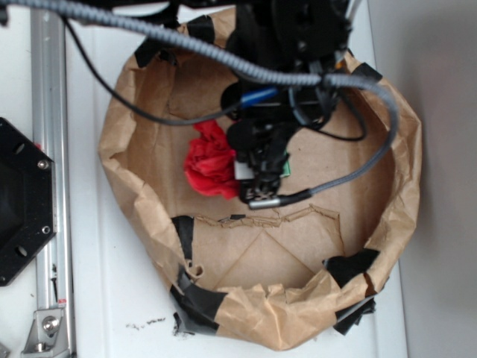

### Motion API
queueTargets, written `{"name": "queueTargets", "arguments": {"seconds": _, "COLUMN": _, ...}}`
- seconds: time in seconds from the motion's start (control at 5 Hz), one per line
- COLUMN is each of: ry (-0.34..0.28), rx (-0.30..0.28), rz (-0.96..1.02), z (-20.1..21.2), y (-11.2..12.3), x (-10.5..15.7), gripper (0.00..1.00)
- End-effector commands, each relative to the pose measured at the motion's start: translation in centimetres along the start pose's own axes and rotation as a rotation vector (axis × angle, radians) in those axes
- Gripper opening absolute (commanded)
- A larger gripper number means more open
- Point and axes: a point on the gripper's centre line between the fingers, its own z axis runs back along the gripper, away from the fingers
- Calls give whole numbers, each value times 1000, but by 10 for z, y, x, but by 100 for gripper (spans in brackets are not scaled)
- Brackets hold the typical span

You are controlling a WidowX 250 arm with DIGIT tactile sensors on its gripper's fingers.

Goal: Grab the red paper.

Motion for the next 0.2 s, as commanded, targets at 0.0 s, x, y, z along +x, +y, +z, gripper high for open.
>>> {"name": "queueTargets", "arguments": {"seconds": 0.0, "ry": -208, "rx": 88, "rz": 43, "z": 15, "y": -4, "x": -1, "gripper": 0}}
